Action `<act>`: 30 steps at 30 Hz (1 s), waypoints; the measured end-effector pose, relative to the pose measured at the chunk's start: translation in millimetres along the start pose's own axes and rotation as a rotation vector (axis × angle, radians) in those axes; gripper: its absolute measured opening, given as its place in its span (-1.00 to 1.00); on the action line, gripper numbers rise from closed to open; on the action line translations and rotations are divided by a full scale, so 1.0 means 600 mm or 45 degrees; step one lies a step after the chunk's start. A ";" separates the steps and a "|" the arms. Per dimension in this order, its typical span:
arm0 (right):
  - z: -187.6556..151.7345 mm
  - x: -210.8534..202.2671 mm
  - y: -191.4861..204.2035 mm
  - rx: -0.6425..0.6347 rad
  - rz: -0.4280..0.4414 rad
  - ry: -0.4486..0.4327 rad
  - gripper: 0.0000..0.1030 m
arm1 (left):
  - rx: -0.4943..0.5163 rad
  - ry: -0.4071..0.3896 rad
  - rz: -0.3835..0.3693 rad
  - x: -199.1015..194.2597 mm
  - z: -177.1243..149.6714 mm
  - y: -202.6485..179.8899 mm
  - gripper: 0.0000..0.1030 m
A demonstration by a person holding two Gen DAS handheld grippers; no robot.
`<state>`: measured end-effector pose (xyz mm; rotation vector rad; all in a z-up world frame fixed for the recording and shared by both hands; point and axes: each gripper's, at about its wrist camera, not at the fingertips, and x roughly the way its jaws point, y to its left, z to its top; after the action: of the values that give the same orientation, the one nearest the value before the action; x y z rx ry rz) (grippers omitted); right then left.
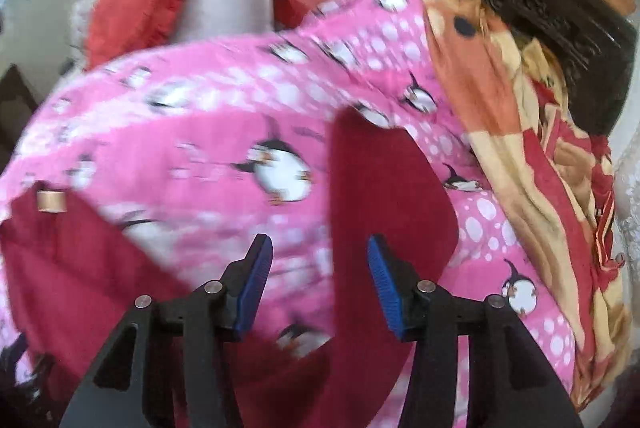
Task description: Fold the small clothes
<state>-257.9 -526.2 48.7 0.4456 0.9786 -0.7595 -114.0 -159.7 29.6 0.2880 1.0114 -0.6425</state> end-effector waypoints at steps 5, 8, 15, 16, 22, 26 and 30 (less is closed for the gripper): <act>-0.009 0.013 -0.056 0.044 0.058 -0.004 -1.00 | 0.015 0.003 0.004 0.003 0.000 -0.004 0.84; -0.013 -0.042 -0.079 0.059 0.154 -0.079 -1.00 | -0.006 -0.035 -0.007 -0.017 0.008 -0.002 0.83; -0.013 -0.219 -0.053 -0.029 0.596 -0.309 -1.00 | -0.100 -0.139 -0.009 -0.086 0.041 0.044 0.83; -0.012 -0.229 -0.044 -0.039 0.633 -0.314 -1.00 | -0.114 -0.148 -0.010 -0.094 0.044 0.051 0.83; -0.012 -0.298 0.087 -0.289 1.062 -0.258 -1.00 | -0.172 -0.234 0.016 -0.147 0.046 0.114 0.83; -0.024 -0.318 0.192 -0.570 1.259 -0.135 -1.00 | -0.196 -0.279 0.062 -0.177 0.042 0.164 0.83; -0.029 -0.280 0.301 -0.758 1.244 0.022 -1.00 | -0.255 -0.308 0.095 -0.194 0.030 0.212 0.83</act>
<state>-190.0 -332.7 186.5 0.3424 0.8168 0.4137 -65.4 -26.9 130.4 0.0692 0.8212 -0.4911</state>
